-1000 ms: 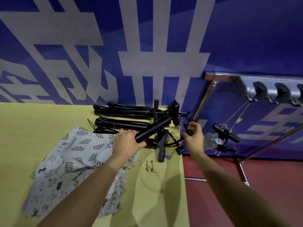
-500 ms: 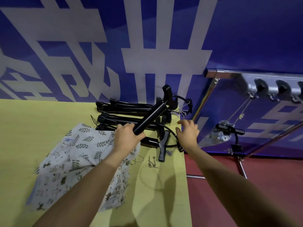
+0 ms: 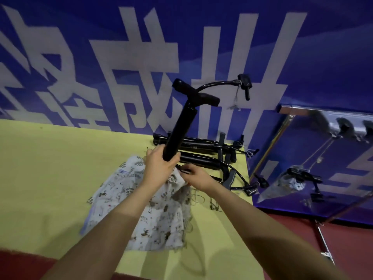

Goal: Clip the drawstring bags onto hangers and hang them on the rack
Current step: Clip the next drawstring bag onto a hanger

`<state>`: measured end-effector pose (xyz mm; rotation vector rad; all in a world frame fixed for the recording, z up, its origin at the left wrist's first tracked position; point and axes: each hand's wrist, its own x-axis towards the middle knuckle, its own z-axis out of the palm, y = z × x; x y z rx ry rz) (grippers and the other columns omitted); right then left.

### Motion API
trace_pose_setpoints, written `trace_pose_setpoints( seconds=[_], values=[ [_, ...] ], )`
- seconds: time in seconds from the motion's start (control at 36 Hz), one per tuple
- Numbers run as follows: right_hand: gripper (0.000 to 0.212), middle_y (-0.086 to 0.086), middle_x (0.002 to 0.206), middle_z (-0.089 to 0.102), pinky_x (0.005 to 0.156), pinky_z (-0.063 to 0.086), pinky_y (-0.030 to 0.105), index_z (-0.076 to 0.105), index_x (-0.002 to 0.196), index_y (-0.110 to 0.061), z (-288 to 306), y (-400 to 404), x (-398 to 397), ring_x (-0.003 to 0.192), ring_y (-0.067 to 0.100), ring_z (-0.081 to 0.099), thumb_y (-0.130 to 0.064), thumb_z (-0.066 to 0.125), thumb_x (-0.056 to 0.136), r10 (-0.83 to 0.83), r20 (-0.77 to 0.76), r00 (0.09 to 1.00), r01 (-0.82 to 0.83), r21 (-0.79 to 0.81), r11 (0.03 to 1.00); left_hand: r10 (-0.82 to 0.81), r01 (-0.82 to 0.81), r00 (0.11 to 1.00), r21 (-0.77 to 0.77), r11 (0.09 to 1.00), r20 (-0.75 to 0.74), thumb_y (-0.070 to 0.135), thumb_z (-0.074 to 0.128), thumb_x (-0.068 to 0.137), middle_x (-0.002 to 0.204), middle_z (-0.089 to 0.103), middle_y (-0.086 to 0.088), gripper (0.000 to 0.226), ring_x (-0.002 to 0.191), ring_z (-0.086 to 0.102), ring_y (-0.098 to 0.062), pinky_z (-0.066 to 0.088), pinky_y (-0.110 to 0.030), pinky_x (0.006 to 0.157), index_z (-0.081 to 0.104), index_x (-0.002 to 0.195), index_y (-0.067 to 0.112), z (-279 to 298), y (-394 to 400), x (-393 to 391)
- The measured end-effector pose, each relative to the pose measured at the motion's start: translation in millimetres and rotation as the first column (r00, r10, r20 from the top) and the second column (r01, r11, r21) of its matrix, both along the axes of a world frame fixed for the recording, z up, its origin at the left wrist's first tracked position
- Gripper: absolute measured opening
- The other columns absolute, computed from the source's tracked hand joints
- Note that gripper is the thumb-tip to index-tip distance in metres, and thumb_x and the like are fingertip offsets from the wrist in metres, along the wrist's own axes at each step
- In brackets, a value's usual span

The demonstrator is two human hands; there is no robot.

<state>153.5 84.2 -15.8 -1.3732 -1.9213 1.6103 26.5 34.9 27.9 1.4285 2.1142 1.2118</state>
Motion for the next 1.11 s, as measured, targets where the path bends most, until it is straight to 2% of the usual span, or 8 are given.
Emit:
trace_pose_setpoints(
  seconds=[0.11,0.19,0.39,0.47,0.56,0.67,0.81,1.11],
  values=[
    [0.020,0.005,0.085,0.058,0.061,0.043,0.024,0.062,0.109,-0.004,8.5,-13.8,-16.9,0.065,0.012,0.051,-0.005,0.052,0.091,0.056,-0.001,0.998,-0.056,-0.007,0.998,0.008,-0.009,1.000,0.018,1.000,0.019,0.032,0.060,0.086,0.083,0.056,-0.004,0.019,0.094,0.039,-0.020,0.036,-0.033,0.074,0.055,0.089,0.014,5.6,-14.2,-17.4],
    [0.015,0.013,0.096,0.068,0.067,0.042,0.026,0.067,0.084,-0.004,7.9,-17.8,-26.8,0.078,0.015,0.056,-0.004,0.053,0.089,-0.003,0.094,0.996,-0.005,0.093,0.996,0.009,-0.009,1.000,0.016,1.000,-0.013,0.033,0.060,0.087,0.079,0.051,0.002,0.022,0.094,0.039,-0.021,0.039,-0.037,0.078,0.055,0.092,0.012,8.6,-24.6,-26.7],
    [0.030,0.013,0.108,0.061,0.057,0.042,0.023,0.064,0.112,0.001,8.5,-27.0,-35.0,0.075,0.019,0.057,-0.004,0.044,0.090,-0.013,0.255,0.967,-0.061,0.280,0.958,0.023,-0.023,0.999,-0.013,1.000,-0.028,0.035,0.059,0.088,0.086,0.053,-0.004,0.029,0.092,0.037,-0.021,0.036,-0.035,0.073,0.054,0.094,0.008,1.3,-47.2,-50.0],
    [0.025,0.014,0.090,0.061,0.057,0.045,0.037,0.066,0.090,0.003,2.5,-30.4,-36.7,0.070,0.027,0.058,-0.019,0.055,0.086,-0.026,0.371,0.928,-0.123,0.373,0.920,0.030,-0.030,1.000,0.009,1.000,0.000,0.034,0.058,0.089,0.079,0.045,0.006,0.022,0.093,0.036,-0.019,0.035,-0.034,0.075,0.050,0.091,0.014,1.9,-52.6,-53.5],
    [0.035,0.006,0.081,0.054,0.060,0.042,0.032,0.058,0.082,-0.008,4.7,-36.0,-39.2,0.077,0.026,0.061,-0.043,0.062,0.084,-0.046,0.511,0.858,-0.218,0.444,0.869,0.035,-0.035,0.999,0.025,0.999,0.003,0.034,0.059,0.089,0.078,0.042,0.012,0.019,0.094,0.035,-0.018,0.035,-0.035,0.078,0.048,0.090,0.018,2.1,-56.4,-56.2],
    [0.045,0.005,0.095,0.059,0.088,0.040,0.039,0.063,0.086,-0.013,6.8,-39.2,-46.1,0.098,0.025,0.058,-0.057,0.056,0.084,-0.107,0.649,0.753,-0.365,0.549,0.752,0.040,-0.040,0.999,0.018,0.999,0.004,0.033,0.059,0.089,0.078,0.043,0.011,0.019,0.094,0.035,-0.017,0.033,-0.034,0.077,0.047,0.090,0.018,-1.6,-61.3,-60.6],
    [0.045,0.004,0.119,0.045,0.098,0.027,0.040,0.055,0.119,-0.024,3.0,-41.9,-61.1,0.115,0.025,0.038,-0.048,0.059,0.082,0.011,0.501,0.865,-0.351,0.590,0.727,0.029,-0.029,0.999,0.019,0.999,0.022,0.031,0.061,0.088,0.079,0.043,0.008,0.021,0.096,0.040,-0.022,0.037,-0.035,0.075,0.052,0.093,0.013,-9.5,-66.9,-65.7],
    [0.025,0.000,0.125,0.050,0.084,0.018,0.032,0.063,0.115,-0.025,-4.9,-51.8,-85.5,0.114,0.024,0.038,-0.029,0.052,0.093,0.089,0.357,0.930,-0.300,0.597,0.744,0.023,-0.028,0.996,0.047,0.998,0.085,0.027,0.061,0.088,0.082,0.039,0.017,0.017,0.103,0.043,-0.026,0.042,-0.041,0.087,0.046,0.094,0.021,-8.2,-71.5,-70.1]
  ],
)
